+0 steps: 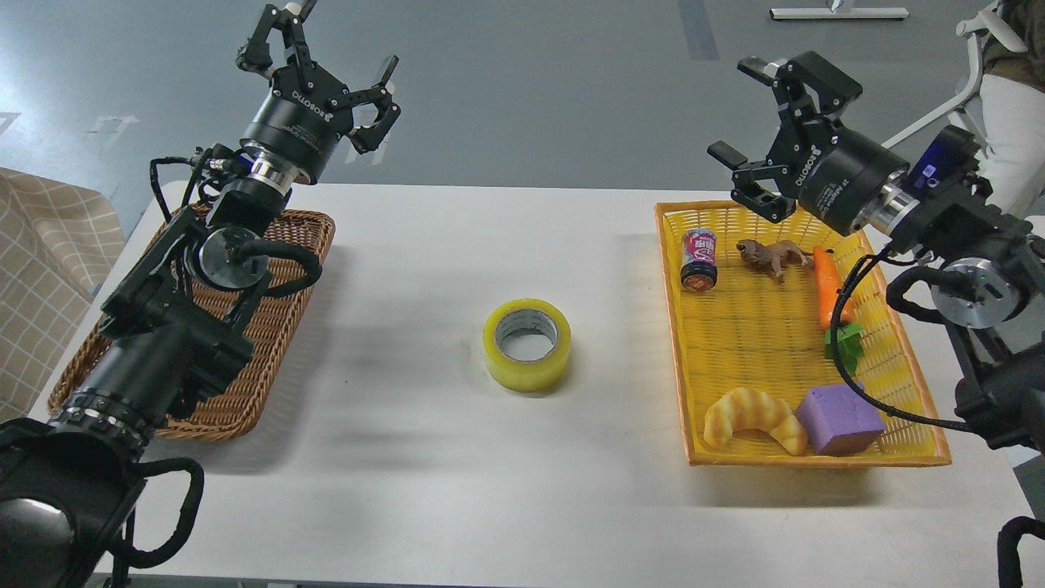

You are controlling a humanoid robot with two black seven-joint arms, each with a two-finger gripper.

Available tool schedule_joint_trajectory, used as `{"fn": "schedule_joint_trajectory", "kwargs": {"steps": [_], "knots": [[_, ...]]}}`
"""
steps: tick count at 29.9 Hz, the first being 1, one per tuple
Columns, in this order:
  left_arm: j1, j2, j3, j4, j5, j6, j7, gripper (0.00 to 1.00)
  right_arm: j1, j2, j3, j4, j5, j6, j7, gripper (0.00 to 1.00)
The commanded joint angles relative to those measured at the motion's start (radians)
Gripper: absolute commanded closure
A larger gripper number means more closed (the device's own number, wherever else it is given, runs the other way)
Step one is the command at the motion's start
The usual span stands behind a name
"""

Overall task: Place and transfer tape with both arms
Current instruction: 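Withdraw the right gripper back above the yellow tray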

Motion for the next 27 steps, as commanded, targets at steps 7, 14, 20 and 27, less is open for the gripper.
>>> {"fn": "schedule_joint_trajectory", "kwargs": {"steps": [7,14,20,27], "knots": [[0.006,0.001,0.000,-0.002,0.002,0.000,0.009,0.02,-0.002,0.102,0.107,-0.023,0.171,0.000,-0.011,0.00],[0.004,0.004,0.000,-0.002,0.003,0.000,0.009,0.02,-0.005,0.170,0.125,-0.073,0.223,0.000,-0.012,0.00],[0.006,0.009,0.023,-0.009,0.005,0.000,0.006,0.02,-0.023,0.202,0.148,-0.067,0.254,0.000,-0.012,0.00],[-0.017,0.075,0.072,-0.013,0.194,0.000,-0.007,0.02,-0.040,0.222,0.188,-0.063,0.262,0.000,-0.009,0.00]]}}
